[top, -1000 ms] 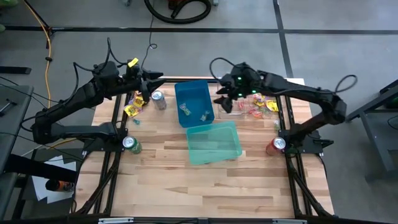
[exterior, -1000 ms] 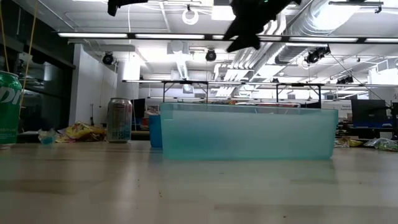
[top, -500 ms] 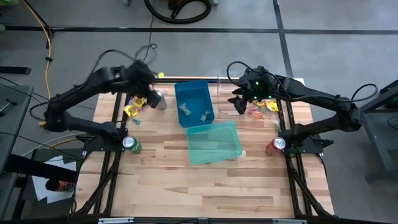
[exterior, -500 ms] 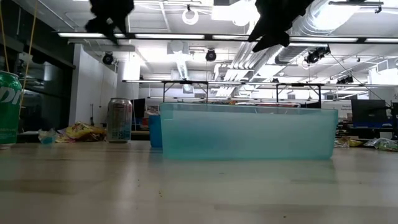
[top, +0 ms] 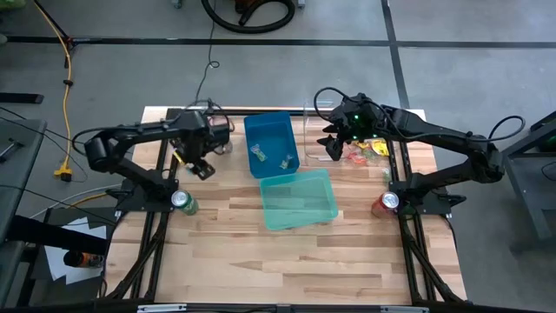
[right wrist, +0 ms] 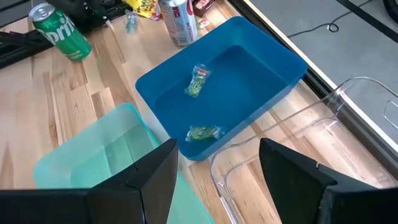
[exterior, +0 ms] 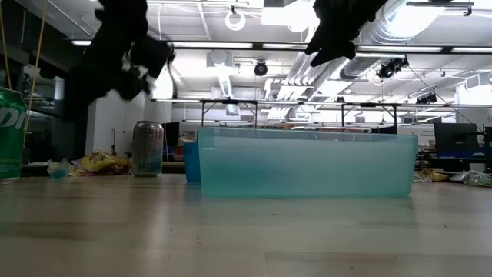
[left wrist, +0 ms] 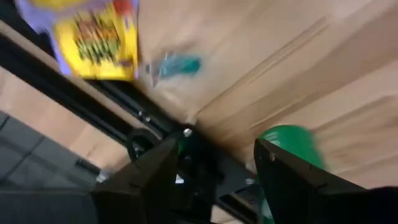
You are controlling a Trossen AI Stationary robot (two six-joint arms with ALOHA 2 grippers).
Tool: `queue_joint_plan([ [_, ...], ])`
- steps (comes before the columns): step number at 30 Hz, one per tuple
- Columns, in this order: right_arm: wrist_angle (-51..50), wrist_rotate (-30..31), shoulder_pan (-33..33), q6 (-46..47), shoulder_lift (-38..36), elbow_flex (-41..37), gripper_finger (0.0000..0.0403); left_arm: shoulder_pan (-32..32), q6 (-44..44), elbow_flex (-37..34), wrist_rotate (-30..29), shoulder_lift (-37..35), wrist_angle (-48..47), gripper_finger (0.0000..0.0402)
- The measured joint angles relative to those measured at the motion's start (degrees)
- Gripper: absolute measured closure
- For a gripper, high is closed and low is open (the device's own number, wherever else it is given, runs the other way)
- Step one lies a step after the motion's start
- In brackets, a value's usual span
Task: Sort candy
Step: Put the blue candy into the blue bin
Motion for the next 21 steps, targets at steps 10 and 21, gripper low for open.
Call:
queue_joint_plan([
  [10,2.58,0.50,-0.02,0.07,0.88,0.00,0.0183,-0.04,5.35,-10.46,-5.78,0.31,12.88,0.0204],
  [21,3.32,0.49,0.11,0.44,2.29,0.00,0.0183,-0.04,8.18,-10.73,-7.44,0.41,17.45,0.0204],
])
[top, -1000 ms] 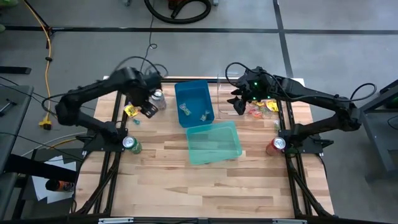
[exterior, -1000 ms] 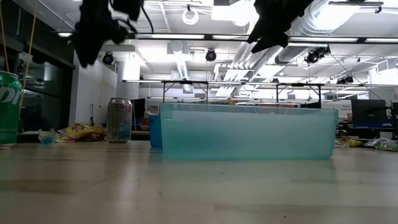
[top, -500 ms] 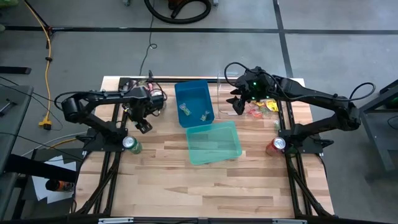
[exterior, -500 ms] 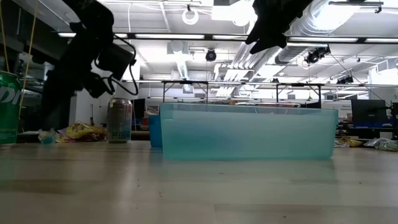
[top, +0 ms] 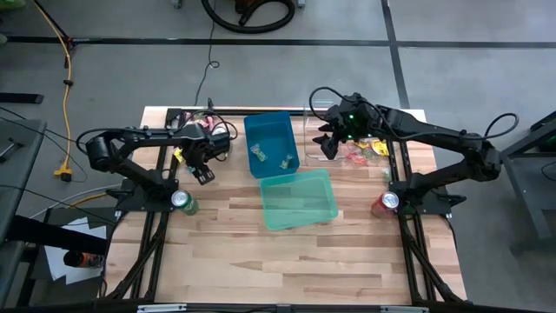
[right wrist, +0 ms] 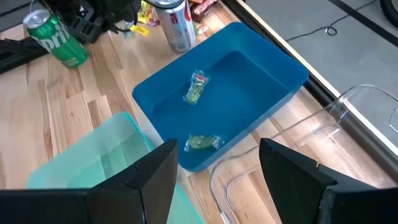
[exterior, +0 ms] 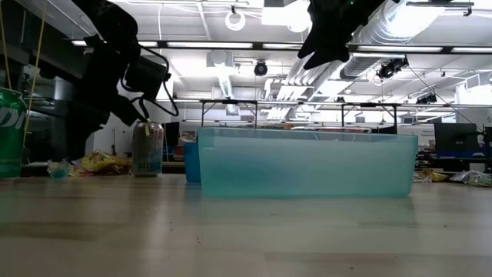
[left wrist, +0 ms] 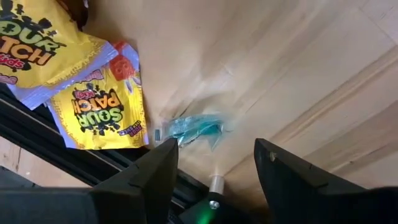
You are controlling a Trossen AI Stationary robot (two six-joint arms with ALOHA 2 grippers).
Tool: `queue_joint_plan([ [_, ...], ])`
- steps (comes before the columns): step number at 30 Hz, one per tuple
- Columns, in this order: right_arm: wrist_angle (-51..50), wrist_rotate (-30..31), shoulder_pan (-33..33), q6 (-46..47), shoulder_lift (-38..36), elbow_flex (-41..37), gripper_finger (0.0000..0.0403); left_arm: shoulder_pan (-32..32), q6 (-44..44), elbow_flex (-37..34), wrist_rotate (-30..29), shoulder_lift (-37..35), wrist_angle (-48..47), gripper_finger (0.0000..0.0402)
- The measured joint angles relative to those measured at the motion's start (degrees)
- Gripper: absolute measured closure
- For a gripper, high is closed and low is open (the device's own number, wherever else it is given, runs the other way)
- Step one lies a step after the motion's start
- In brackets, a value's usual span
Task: Sort candy
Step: Put the blue candy into the blue bin
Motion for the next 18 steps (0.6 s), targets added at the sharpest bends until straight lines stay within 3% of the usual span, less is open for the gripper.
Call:
queue_joint_plan([
  [14,0.12,-0.04,0.00,0.63,-0.04,0.00,0.0183,-0.04,-0.95,0.00,-1.76,11.69,-0.05,0.0204],
  [18,0.12,-0.04,0.00,0.63,-0.04,0.00,0.0183,-0.11,-0.63,0.00,-1.85,12.56,0.18,0.0227],
])
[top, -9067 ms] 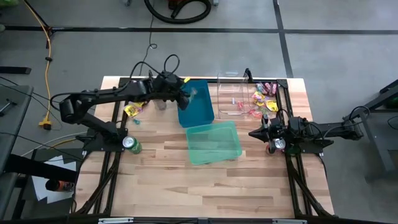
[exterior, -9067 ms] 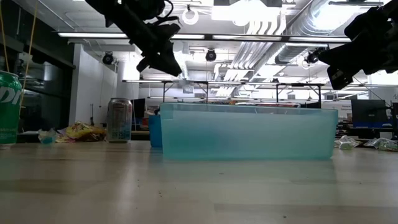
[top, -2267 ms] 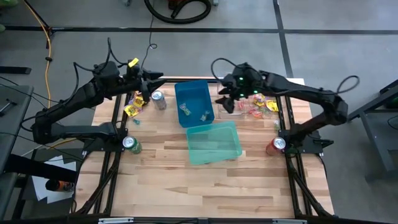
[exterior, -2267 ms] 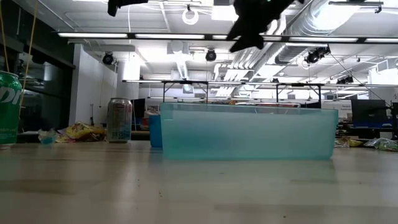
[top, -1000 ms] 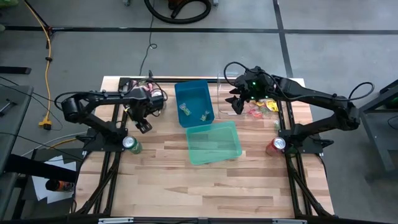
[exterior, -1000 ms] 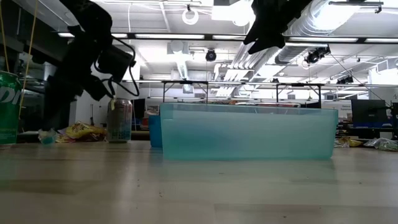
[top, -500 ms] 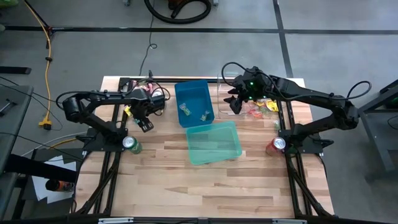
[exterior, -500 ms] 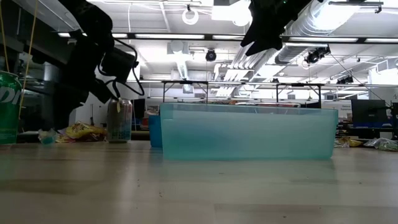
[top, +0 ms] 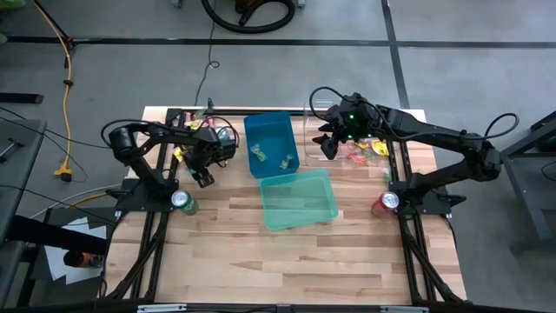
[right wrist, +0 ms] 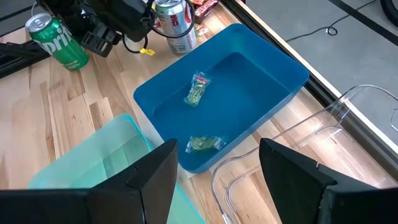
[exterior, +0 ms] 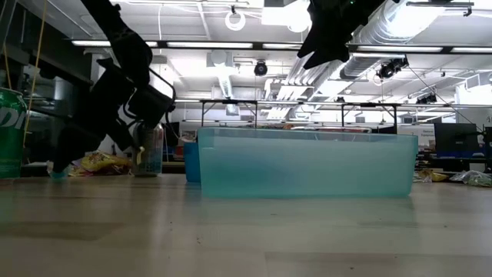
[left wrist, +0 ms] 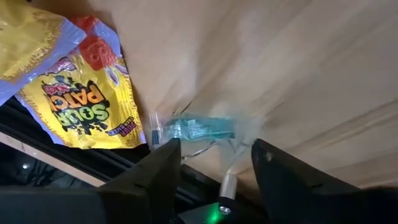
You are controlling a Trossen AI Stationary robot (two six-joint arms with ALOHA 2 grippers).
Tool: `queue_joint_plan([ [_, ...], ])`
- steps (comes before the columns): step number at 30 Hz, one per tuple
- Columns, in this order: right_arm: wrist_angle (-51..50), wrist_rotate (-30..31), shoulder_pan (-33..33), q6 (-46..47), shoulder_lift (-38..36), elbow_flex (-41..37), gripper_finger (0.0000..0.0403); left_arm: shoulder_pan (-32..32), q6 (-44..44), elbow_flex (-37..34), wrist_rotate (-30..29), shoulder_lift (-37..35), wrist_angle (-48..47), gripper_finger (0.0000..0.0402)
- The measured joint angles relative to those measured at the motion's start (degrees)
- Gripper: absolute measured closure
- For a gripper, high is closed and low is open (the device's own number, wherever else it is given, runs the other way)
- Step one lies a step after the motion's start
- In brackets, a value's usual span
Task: Sort candy
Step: Put the blue candy into the blue bin
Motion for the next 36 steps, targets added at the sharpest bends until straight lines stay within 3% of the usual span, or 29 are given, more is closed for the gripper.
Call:
queue_joint_plan([
  [8,-0.01,0.00,0.00,-0.02,0.00,0.00,0.0183,0.00,2.27,0.64,3.37,-0.71,-0.03,0.0389],
  [13,0.54,-0.17,0.00,0.00,0.00,0.00,0.0183,0.04,4.74,6.23,4.65,-5.42,-5.29,0.0396],
  [19,6.42,-4.99,0.00,0.27,-0.45,0.09,0.0183,-0.02,4.44,18.09,12.12,-15.30,-6.16,0.0401],
  [22,6.85,-5.16,0.01,0.62,-0.63,1.10,0.0183,-0.77,3.91,22.65,15.20,-19.69,-0.21,0.0401],
  [26,6.59,-5.16,0.00,0.04,-0.74,2.52,0.0183,-2.76,1.18,23.47,17.07,-24.09,15.20,0.0401],
  [30,4.96,-5.14,0.00,-1.18,-0.74,3.49,0.0183,-5.22,0.24,23.47,16.59,-22.42,23.68,0.0401],
  [36,2.20,-5.14,0.00,-2.14,-0.74,3.68,0.0183,-9.00,1.55,23.37,12.25,-12.94,27.27,0.0402],
])
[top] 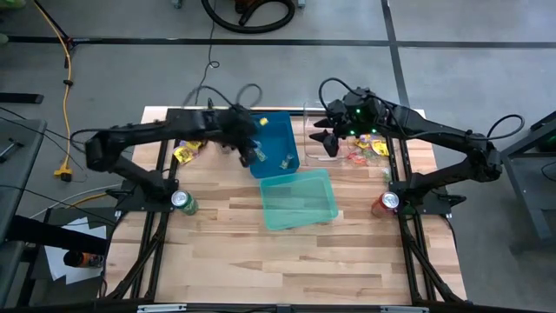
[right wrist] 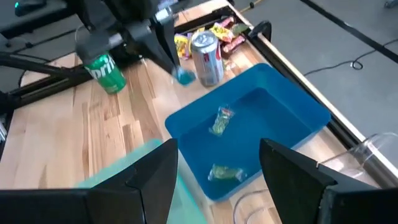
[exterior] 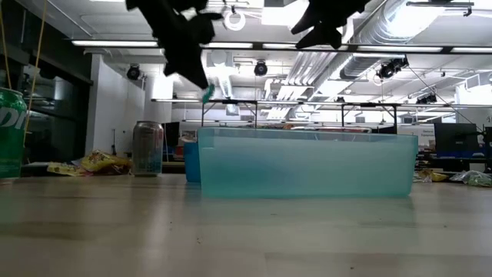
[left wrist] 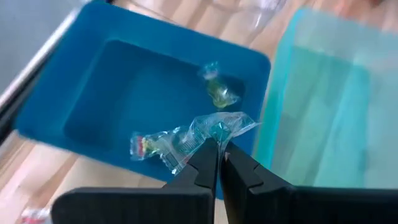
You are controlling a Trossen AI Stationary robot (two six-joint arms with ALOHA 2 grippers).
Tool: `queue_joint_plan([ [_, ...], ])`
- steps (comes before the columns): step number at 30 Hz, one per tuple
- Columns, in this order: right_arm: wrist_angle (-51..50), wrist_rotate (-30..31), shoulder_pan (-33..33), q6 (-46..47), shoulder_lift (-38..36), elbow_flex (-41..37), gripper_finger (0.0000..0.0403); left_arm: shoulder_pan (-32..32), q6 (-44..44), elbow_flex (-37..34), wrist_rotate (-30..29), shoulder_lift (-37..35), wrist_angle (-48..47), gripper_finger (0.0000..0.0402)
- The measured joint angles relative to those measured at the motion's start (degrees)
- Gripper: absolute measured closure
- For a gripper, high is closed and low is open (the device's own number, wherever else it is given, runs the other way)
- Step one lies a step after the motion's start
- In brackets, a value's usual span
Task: Sort candy
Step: Put the blue candy into the blue bin
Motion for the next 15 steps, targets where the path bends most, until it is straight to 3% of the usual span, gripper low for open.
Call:
queue_joint_plan([
  [9,-3.75,0.61,0.00,0.00,0.02,-0.01,0.0183,-0.12,-0.10,0.00,-2.95,8.35,7.66,0.0396],
  [15,-5.26,0.63,0.00,0.00,0.02,-0.01,0.0183,1.52,-4.06,0.00,-0.37,8.27,7.31,0.0346],
])
